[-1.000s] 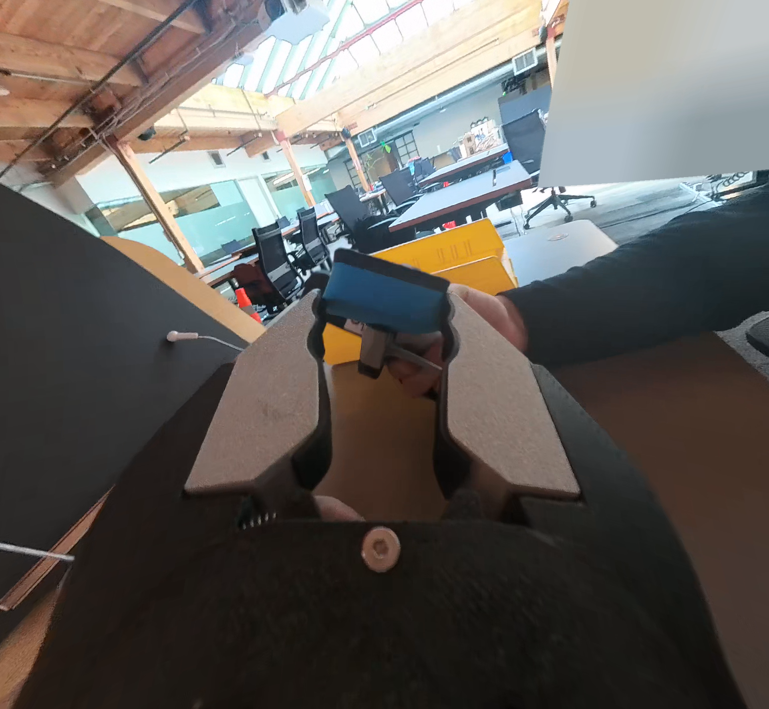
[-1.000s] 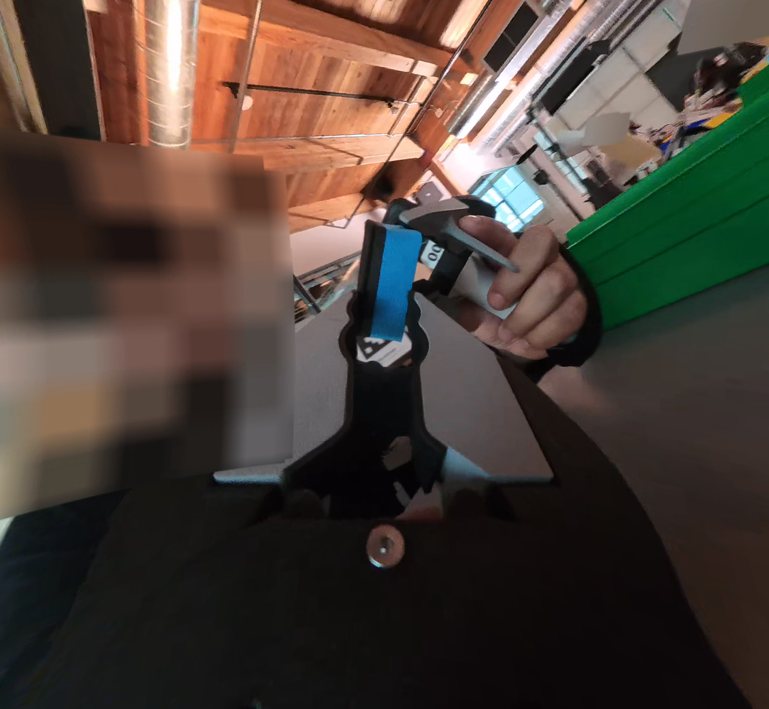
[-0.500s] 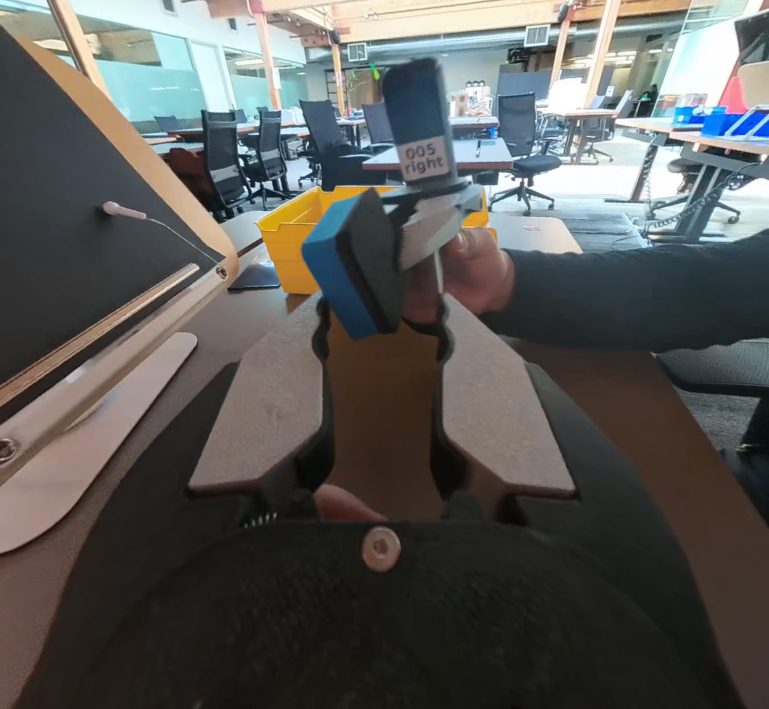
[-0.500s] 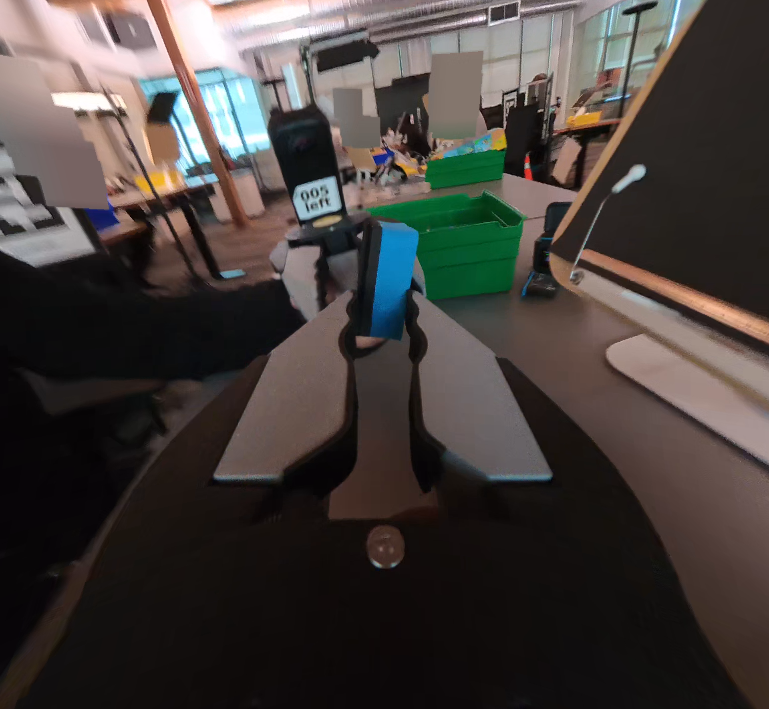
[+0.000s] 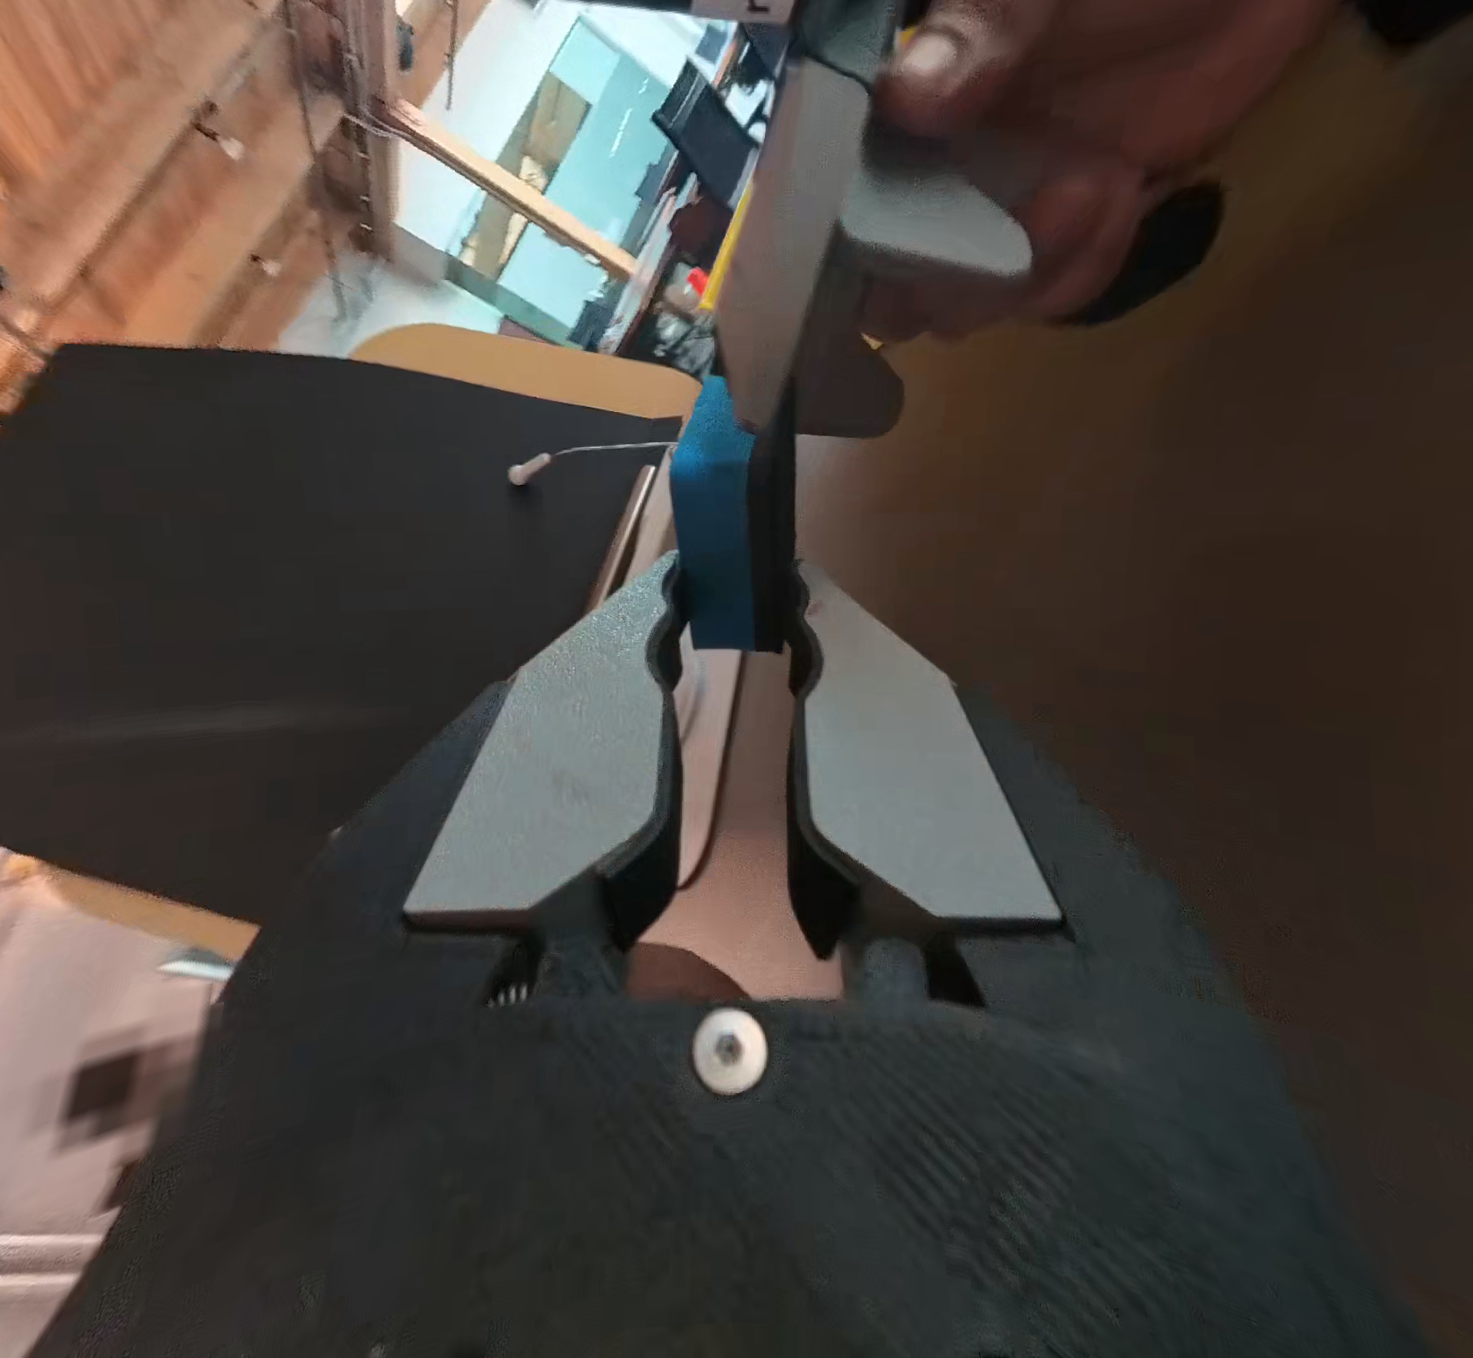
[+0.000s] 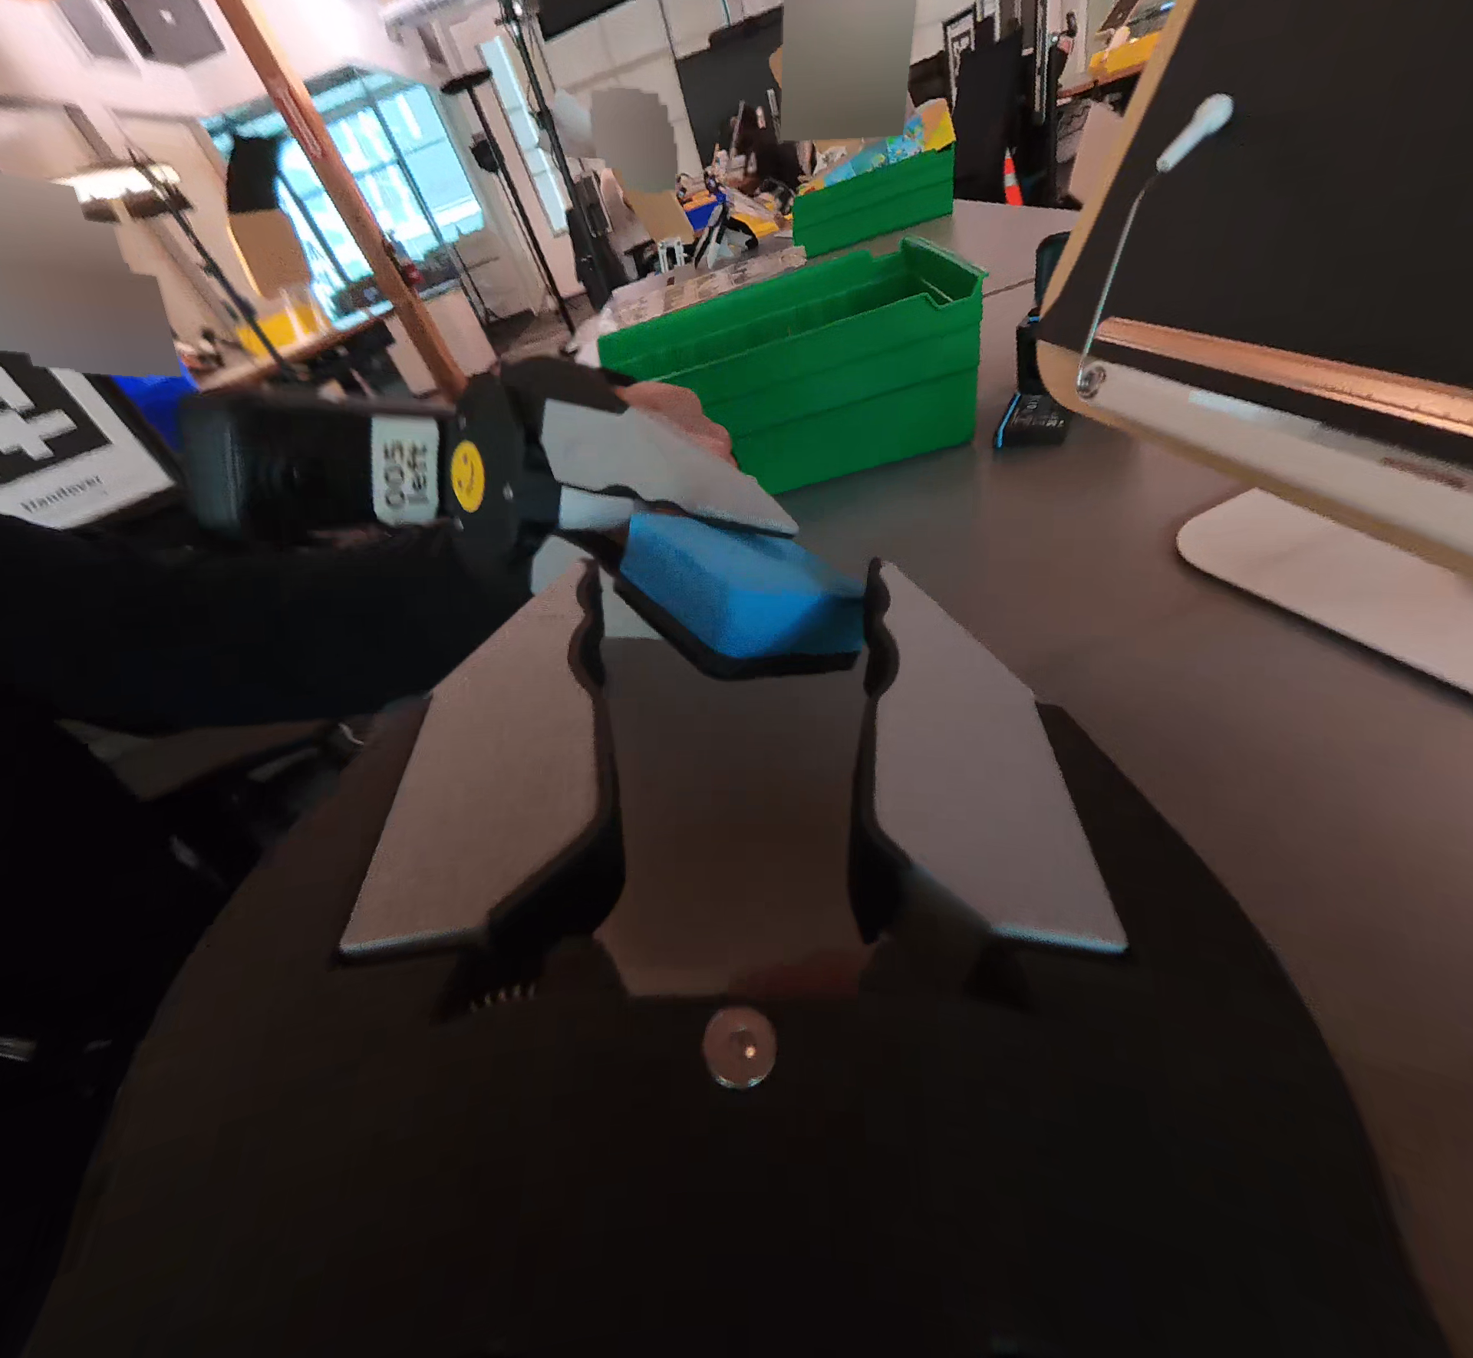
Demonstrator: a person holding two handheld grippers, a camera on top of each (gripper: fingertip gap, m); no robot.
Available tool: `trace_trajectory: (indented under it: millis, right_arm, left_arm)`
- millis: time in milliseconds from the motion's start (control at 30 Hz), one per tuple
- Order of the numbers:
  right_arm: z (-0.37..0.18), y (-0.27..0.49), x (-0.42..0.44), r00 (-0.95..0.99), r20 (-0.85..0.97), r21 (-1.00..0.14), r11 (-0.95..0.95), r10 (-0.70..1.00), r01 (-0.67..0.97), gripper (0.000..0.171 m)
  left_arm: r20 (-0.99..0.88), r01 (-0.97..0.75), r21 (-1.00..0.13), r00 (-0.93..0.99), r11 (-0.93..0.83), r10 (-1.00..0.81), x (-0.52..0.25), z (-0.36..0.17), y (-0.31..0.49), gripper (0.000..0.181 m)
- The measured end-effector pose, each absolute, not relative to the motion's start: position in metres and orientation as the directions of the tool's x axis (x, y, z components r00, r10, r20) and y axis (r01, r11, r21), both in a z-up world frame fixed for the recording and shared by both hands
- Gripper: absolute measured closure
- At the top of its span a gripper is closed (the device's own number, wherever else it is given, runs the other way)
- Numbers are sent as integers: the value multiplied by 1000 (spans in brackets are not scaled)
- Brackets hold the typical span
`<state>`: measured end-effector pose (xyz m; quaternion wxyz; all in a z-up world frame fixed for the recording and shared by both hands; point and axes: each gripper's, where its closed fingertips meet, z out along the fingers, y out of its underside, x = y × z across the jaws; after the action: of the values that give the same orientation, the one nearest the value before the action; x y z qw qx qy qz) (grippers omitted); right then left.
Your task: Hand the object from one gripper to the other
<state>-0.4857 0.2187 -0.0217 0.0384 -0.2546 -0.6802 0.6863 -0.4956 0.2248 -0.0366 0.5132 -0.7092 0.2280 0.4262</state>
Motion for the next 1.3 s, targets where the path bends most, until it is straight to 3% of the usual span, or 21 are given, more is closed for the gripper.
trace_trajectory:
  millis: [133, 400, 433, 500, 733, 800, 1000, 1100, 1200, 1300]
  right_arm:
    - [-10, 229, -486, -852, -403, -915, -176, 335, 363, 119]
    - [8, 229, -474, -883, -397, -911, -222, 251, 346, 116]
    - [10, 231, -476, -880, -394, -913, -227, 266, 340, 112]
    - [4, 236, -484, -855, -397, -915, -217, 334, 340, 85]
    - [-8, 212, -468, -870, -448, -893, -144, 207, 426, 93]
    - [-7, 206, -462, -883, -437, -898, -131, 170, 419, 114]
    - [-15, 210, -472, -891, -336, -941, -63, 304, 333, 115]
    - [-14, 219, -483, -878, -226, -972, -36, 423, 232, 116]
    - [-6, 229, -492, -834, -16, -998, 43, 552, 47, 115]
    - [3, 244, -502, -705, 207, -977, 176, 678, -117, 115]
  left_arm:
    - [-898, -825, -440, 414, -355, 149, -492, -29, 228, 161]
    - [-879, -832, -475, 433, -285, 201, -483, -12, 225, 161]
    - [-879, -837, -473, 427, -276, 212, -481, -9, 224, 161]
    - [-873, -838, -482, 435, -257, 218, -478, -5, 223, 161]
    - [-838, -818, -542, 508, -194, 199, -470, -6, 224, 161]
    - [-846, -820, -531, 498, -214, 192, -472, -10, 225, 161]
    - [-821, -779, -572, 541, -259, 185, -481, -23, 228, 160]
    - [-689, -641, -721, 704, -263, 173, -487, -35, 229, 146]
    - [-383, -355, -904, 920, -238, 85, -489, -47, 228, 135]
    - [-84, -79, -982, 996, -169, 25, -491, -42, 223, 124]
